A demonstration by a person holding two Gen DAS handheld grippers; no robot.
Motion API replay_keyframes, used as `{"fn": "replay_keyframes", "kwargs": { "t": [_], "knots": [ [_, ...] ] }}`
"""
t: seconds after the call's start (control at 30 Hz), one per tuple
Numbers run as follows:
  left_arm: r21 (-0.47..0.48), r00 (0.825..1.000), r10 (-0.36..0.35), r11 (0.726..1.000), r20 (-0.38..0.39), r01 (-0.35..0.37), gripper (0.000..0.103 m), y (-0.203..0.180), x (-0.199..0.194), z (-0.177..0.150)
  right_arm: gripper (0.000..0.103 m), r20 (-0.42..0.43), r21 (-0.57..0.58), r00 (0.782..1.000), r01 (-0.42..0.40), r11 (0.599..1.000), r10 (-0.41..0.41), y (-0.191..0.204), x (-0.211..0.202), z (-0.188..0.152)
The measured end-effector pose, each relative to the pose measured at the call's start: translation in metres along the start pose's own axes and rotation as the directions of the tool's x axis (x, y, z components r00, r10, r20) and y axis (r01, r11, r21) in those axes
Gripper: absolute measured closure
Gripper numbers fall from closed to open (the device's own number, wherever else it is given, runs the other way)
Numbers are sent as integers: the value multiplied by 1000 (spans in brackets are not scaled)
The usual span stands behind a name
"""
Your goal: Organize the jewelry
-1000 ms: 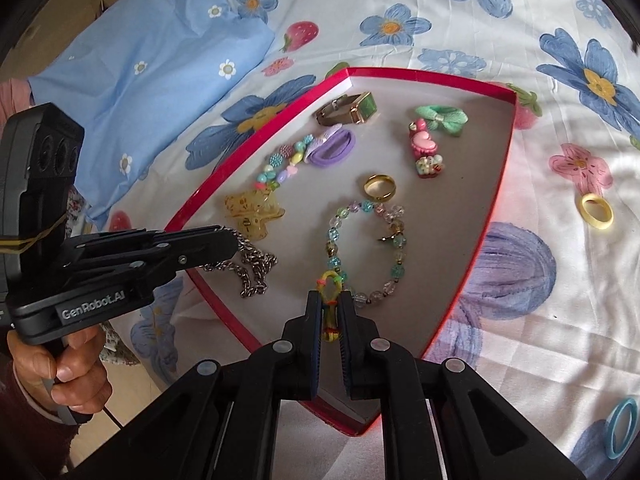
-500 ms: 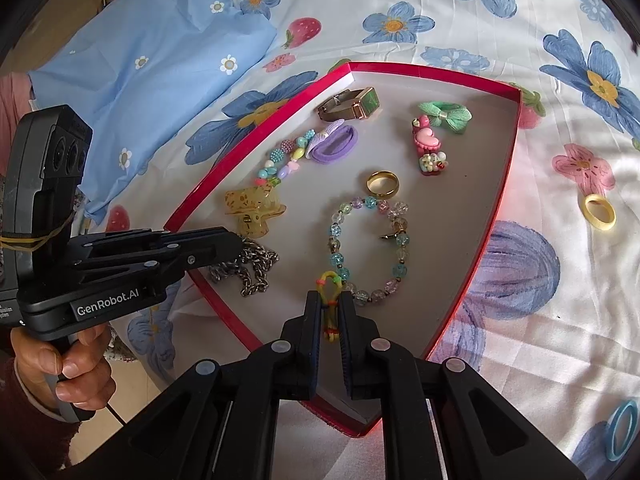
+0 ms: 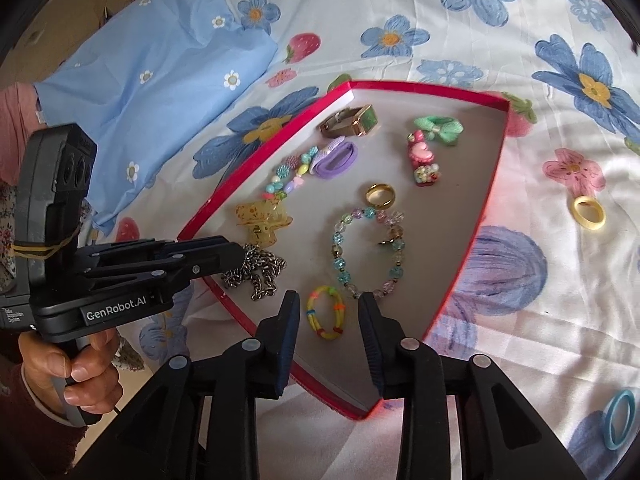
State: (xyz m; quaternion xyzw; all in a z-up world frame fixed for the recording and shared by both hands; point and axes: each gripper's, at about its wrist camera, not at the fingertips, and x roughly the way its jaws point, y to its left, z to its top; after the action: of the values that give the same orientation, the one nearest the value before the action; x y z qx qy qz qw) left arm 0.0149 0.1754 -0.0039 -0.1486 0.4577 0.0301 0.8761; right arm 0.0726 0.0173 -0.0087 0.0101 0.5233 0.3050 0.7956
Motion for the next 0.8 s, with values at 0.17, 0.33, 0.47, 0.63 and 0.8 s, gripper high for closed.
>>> {"fn": "replay_keyframes", "kwargs": {
  "t": [0.17,0.33,0.47,0.63,0.8],
  "knots": [
    [7,999,31,999,31,-31,55,-4,-15,-4,57,90,14,996,13,1000,-14,-3,-27,0],
    [21,997,54,998,56,-55,39,-11,-31,-15,39,169,34,985,14,999,-19,-4,-44,-10],
    [3,991,81,997,110,-82,21,-15,-51,-29,28,206,51,979,4,999,-14,-3,-50,-21],
    [-36,982,109,994,154,-105,12,-14,-67,-51,11,248,39,969,14,999,-23,3,-59,-35],
    [-85,982,128,989,138,-117,7,-9,-73,-74,7,227,21,972,51,998,-55,7,-61,-46]
  ]
}}
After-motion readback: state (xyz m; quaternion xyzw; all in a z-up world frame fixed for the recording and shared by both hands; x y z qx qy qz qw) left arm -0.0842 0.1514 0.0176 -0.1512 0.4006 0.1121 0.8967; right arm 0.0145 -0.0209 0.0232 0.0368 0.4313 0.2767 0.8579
